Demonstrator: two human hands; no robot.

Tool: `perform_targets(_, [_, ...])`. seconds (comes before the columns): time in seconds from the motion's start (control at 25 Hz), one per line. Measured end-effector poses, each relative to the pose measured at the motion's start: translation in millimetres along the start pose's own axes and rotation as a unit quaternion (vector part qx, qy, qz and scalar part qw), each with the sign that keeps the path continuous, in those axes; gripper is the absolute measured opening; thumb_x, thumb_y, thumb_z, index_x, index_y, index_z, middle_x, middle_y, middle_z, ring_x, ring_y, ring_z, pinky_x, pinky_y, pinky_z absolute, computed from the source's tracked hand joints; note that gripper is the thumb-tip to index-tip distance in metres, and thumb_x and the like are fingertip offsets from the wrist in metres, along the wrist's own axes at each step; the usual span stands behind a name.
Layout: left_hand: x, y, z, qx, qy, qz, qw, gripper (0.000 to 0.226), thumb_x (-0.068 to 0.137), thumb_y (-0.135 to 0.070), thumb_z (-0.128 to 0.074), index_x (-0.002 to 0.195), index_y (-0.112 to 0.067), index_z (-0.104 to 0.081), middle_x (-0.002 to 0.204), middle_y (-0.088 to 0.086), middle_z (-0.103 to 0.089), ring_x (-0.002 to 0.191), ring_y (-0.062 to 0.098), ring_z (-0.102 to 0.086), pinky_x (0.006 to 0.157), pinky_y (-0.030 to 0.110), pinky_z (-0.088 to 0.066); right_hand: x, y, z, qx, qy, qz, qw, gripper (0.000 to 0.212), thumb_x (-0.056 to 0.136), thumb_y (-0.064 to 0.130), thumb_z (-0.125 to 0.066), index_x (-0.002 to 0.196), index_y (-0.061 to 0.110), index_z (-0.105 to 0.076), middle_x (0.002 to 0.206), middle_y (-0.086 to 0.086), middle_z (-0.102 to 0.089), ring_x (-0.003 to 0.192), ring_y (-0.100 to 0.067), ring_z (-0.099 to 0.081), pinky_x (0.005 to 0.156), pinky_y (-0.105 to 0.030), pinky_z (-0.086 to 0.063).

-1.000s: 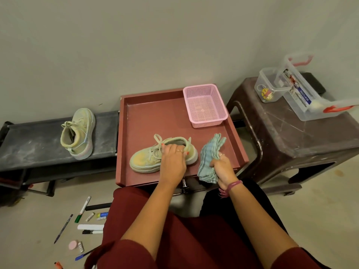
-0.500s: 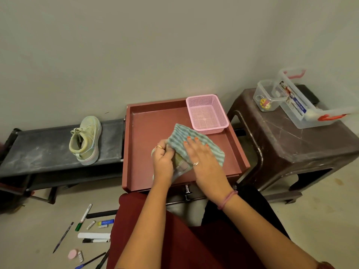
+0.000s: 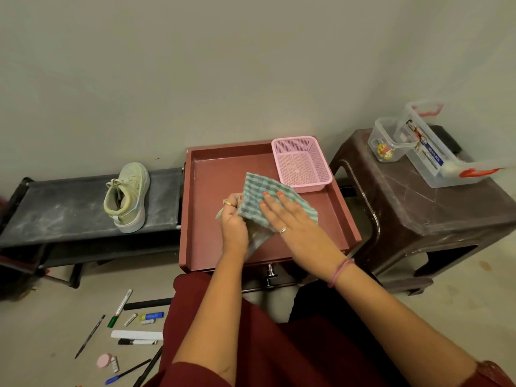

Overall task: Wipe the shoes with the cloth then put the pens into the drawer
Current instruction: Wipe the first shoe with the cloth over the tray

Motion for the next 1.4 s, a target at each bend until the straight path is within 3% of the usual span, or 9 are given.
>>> perform_targets(0.16, [1.1,4.1,0.9,-0.003,-0.009,-0.012,1.000,0.022,0.095,-0.003,-0.044,0.080,-0.014,-0.056,0.070,-0.002,-0.065,0.066,0.012,-0.059,0.064,0.027,-0.050,10.7,-13.4,2.5,0.115,0.033,-0.073,0.990,0.094,0.069,-0.024,-0.042,0.150,0.016,-0.017,0.158,0.000,-0.014,0.146,-0.013,-0.002,0.119,-0.031,-0.006])
perform_targets(0.32, [0.2,6.5,1.3,0.049,-0.053,-0.035,0.997,0.029,0.080,-0.041,-0.066,0.059,-0.026,-0.053,0.064,0.000,-0.053,0.065,0.020,-0.049,0.063,0.035,-0.043,18.8,-21.9,1.1,0.191,0.072,-0.158,0.966,0.083,0.075,-0.018,-0.041,0.148,0.018,-0.024,0.151,-0.001,-0.031,0.140,-0.019,-0.028,0.116,-0.029,-0.023])
perform_targets(0.4, [-6.6,4.5,-4.6,0.058,-0.081,-0.038,0.994,0.041,0.083,-0.047,-0.066,0.055,-0.025,-0.045,0.063,0.006,-0.046,0.065,0.023,-0.045,0.059,0.038,-0.041,19.4,-30.8,15.9,0.249,0.184,-0.199,0.930,0.069,0.083,-0.012,-0.037,0.145,0.019,-0.030,0.127,-0.006,-0.054,0.106,-0.013,-0.062,0.087,-0.021,-0.049])
perform_targets(0.52, [-11.3,0.8,-3.8,0.071,-0.100,-0.050,0.991,0.050,0.094,-0.037,-0.058,0.051,-0.026,-0.036,0.057,0.003,-0.040,0.059,0.022,-0.040,0.051,0.032,-0.035,7.8,-21.1,27.5,0.303,0.255,-0.214,0.893,0.068,0.085,-0.014,-0.028,0.146,0.017,-0.025,0.086,0.005,-0.054,0.048,0.004,-0.058,0.043,-0.008,-0.041])
perform_targets(0.64, [-9.1,-3.2,-0.4,0.086,-0.085,-0.070,0.990,0.047,0.094,-0.030,-0.056,0.052,-0.025,-0.038,0.055,0.002,-0.037,0.055,0.018,-0.036,0.050,0.032,-0.031,-1.8,1.3,26.6,0.324,0.186,-0.209,0.904,0.077,0.082,-0.016,-0.031,0.150,0.017,-0.017,0.136,0.001,-0.043,0.093,0.005,-0.062,0.080,-0.001,-0.043])
perform_targets(0.76, [-4.7,2.9,2.4,0.092,-0.087,-0.022,0.992,0.026,0.090,-0.020,-0.053,0.064,-0.022,-0.055,0.054,-0.002,-0.056,0.057,0.019,-0.052,0.058,0.031,-0.045,1.0,26.4,33.3,0.134,0.169,-0.095,0.972,0.082,0.080,-0.015,-0.038,0.151,0.014,-0.007,0.159,-0.003,-0.005,0.146,-0.015,-0.008,0.110,-0.011,0.000])
perform_targets(1.04, [-6.0,-5.3,-2.4,0.051,-0.077,-0.034,0.995,0.047,0.094,-0.024,-0.058,0.050,-0.022,-0.042,0.049,-0.004,-0.045,0.049,0.015,-0.043,0.049,0.027,-0.038,9.2,-6.8,41.4,0.274,0.231,-0.139,0.923,0.082,0.082,-0.015,-0.032,0.151,0.022,-0.009,0.144,0.002,-0.034,0.097,-0.011,-0.064,0.078,-0.027,-0.054])
perform_targets(1.2, [0.0,-13.8,1.4,-0.015,-0.059,-0.011,0.998,0.035,0.100,-0.017,-0.048,0.066,-0.013,-0.056,0.055,-0.006,-0.061,0.052,0.008,-0.057,0.052,0.022,-0.050,11.4,16.7,34.1,0.165,0.200,-0.065,0.964,0.088,0.078,-0.017,-0.037,0.151,0.020,-0.004,0.159,0.001,0.002,0.145,-0.010,-0.003,0.118,-0.025,-0.011])
perform_targets(1.4, [-1.8,-18.6,-3.1,0.017,-0.067,-0.015,0.997,0.039,0.100,-0.020,-0.048,0.062,-0.012,-0.052,0.048,-0.007,-0.057,0.046,0.007,-0.055,0.047,0.020,-0.048,32.5,1.9,39.0,0.233,0.207,-0.119,0.943,0.082,0.083,-0.009,-0.039,0.151,0.027,-0.010,0.155,0.001,-0.025,0.136,-0.024,-0.037,0.113,-0.034,-0.031])
Point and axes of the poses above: each hand's wrist, its own x-axis towards the middle knuckle, its own z-axis out of the back of the hand, y = z × x, the point moved 2 cm from there along x, towards the middle knuckle
